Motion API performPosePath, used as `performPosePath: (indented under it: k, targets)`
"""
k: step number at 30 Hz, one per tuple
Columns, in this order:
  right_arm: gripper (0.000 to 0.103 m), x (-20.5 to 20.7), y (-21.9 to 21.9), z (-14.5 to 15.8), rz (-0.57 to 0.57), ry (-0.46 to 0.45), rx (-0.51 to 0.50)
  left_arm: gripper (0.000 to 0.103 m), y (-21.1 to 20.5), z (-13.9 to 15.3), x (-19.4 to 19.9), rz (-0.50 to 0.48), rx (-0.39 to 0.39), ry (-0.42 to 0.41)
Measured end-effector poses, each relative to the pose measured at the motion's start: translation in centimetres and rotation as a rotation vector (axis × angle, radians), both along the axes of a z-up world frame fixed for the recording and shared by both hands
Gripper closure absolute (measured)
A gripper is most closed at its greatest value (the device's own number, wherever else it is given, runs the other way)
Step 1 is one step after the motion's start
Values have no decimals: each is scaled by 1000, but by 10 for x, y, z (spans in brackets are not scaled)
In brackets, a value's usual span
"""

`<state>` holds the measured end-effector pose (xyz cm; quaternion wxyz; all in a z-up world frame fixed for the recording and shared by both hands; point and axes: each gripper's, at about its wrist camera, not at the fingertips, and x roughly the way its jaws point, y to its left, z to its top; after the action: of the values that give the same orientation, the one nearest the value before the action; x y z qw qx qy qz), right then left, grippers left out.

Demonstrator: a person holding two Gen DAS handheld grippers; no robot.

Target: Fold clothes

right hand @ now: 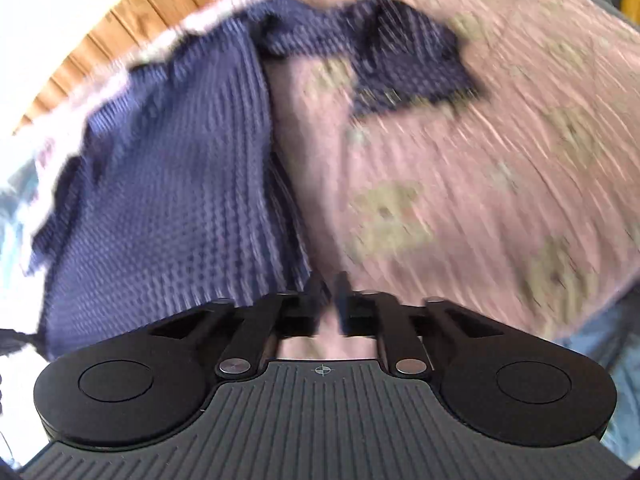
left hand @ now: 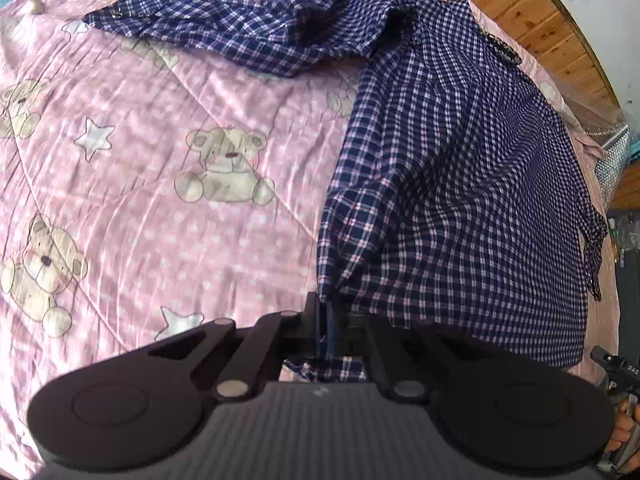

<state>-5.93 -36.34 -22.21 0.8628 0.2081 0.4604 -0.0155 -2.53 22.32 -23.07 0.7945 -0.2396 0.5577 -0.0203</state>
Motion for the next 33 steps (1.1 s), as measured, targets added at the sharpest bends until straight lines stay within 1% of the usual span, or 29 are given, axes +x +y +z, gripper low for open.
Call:
performPosePath:
  k: [1,2,3,4,5,6,7,8,10,13,16,19,21,23,24,26,27,28,29,31,32,33]
  targets:
    - [29,6,5,-1,10,-19,-6,84,-1,0,-1,4,-7,-9]
    - [28,13,11,-5,28,-25,-8,71,-4,1,-3,2,-10,-20]
    - [31,20,16,-12,49,-18,3,57,-7,3,-5,0,-11,-32]
    - [33,26,22,-18,72,-7,20,52,-10,3,-6,-4,-10,-40]
    - [48,29,29,-23,100,1,29,50,-13,4,-7,-9,-10,-46]
    - [92,32,36,-28,133,13,17,53,-15,4,-7,-14,-9,-51]
    - [103,32,41,-28,146,19,-2,62,-16,4,-7,-21,-12,-46]
    - [103,32,45,-28,149,21,-21,103,-16,5,-8,-28,-16,-39]
    - [103,19,47,-13,155,14,-34,102,-14,8,-9,-38,-22,-28]
    - [103,-7,44,4,158,23,-27,102,0,16,-16,-32,-66,-13]
    - [103,-12,44,2,170,66,-48,102,11,17,-24,-34,-99,4]
    - [103,-15,44,-3,182,112,-74,102,1,3,-23,-63,-86,60]
    - [103,-20,43,0,185,123,-125,102,3,13,-21,-85,-30,44]
    - [103,-27,42,4,194,134,-202,100,5,25,-18,-106,31,23]
    - [102,-29,40,3,198,144,-233,93,6,31,-16,-117,61,12]
    - [92,-25,22,-2,215,209,-189,84,9,44,-14,-138,121,-9]
    - [83,-23,11,3,210,215,-196,73,10,50,-12,-149,152,-19]
    - [79,-19,0,16,197,189,-226,70,11,56,-11,-160,182,-30]
    - [77,-14,-10,31,184,154,-259,66,12,62,-10,-170,212,-40]
    - [73,7,-28,60,186,87,-296,63,15,74,-7,-191,272,-61]
    - [64,25,-32,70,207,56,-319,62,16,80,-5,-202,303,-72]
    - [56,45,-35,78,235,25,-344,58,17,87,-4,-212,333,-82]
